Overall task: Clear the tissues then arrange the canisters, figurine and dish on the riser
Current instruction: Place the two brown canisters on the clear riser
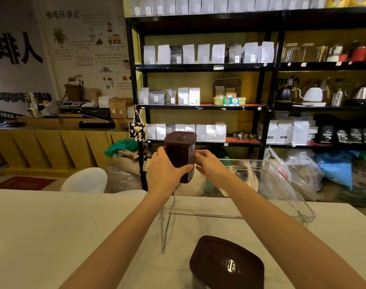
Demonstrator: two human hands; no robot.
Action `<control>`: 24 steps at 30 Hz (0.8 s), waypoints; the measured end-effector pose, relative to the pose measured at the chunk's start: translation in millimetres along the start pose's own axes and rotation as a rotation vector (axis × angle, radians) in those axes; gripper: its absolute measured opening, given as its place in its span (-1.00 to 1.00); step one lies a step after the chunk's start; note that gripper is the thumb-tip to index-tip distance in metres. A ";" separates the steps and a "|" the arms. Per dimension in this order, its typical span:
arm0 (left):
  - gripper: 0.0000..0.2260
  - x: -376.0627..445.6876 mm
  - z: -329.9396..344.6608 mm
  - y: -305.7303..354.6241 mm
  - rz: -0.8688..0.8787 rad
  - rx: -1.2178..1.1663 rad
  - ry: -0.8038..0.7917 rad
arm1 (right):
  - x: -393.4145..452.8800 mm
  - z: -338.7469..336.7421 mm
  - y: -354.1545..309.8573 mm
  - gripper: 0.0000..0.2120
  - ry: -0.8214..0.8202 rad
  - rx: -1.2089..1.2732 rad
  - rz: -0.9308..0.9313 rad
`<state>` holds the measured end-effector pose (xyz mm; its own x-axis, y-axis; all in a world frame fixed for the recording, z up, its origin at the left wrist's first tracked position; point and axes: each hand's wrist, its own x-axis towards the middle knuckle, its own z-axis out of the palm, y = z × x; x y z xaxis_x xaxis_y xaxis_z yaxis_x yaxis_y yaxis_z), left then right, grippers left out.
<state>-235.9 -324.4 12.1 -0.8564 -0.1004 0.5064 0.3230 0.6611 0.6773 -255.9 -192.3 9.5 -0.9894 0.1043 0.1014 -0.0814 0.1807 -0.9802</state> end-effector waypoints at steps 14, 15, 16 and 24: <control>-0.32 -0.9 -8.0 9.4 -0.013 0.087 -0.110 | -18.3 3.0 -17.7 -0.69 0.093 -0.332 -0.052; -0.31 -0.4 -11.6 10.2 -0.029 0.094 -0.154 | -23.3 -0.1 -22.1 -0.69 0.082 -0.337 -0.049; -0.31 -0.5 -15.8 10.7 -0.036 0.104 -0.199 | -29.7 -4.5 -26.9 -0.70 0.069 -0.323 -0.039; -0.59 -42.4 -67.1 30.0 0.109 0.367 -0.165 | -125.8 -42.8 -36.8 -0.68 -0.012 -0.520 -0.228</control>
<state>-162.9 -350.3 46.8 -0.8878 0.0850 0.4523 0.2756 0.8852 0.3747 -123.2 -170.2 40.1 -0.9553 -0.0040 0.2957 -0.2257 0.6558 -0.7204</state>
